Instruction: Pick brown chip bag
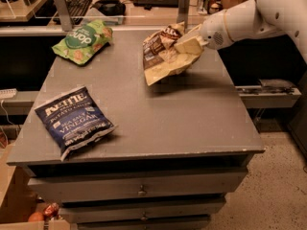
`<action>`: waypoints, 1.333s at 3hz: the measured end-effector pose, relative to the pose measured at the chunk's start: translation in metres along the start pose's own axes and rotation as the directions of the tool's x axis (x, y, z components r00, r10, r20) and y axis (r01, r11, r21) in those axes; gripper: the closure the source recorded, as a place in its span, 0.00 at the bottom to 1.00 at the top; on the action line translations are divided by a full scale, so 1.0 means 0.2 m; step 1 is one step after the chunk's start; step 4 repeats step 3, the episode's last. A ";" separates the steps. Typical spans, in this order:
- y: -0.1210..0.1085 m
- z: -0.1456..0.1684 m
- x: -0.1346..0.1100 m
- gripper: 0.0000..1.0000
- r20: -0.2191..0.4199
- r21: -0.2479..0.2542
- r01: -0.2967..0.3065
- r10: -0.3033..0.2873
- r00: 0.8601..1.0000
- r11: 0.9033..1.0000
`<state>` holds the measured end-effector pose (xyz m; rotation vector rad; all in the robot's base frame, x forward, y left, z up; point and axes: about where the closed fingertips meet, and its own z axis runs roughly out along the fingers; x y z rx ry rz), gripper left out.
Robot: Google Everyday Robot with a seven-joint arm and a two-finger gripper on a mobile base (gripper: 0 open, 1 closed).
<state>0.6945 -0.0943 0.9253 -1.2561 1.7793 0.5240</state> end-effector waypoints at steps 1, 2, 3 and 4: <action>0.05 -0.02 -0.07 1.00 0.030 -0.017 0.029 -0.029 0.999 0.999; 0.13 -0.20 -0.28 1.00 0.086 0.004 0.134 -0.134 0.987 0.991; 0.24 -0.41 -0.49 1.00 0.141 0.033 0.245 -0.247 0.959 0.969; 0.24 -0.41 -0.49 1.00 0.141 0.033 0.245 -0.247 0.959 0.969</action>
Offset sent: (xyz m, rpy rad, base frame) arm -0.0661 0.0079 0.1382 0.0190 -0.3014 0.1483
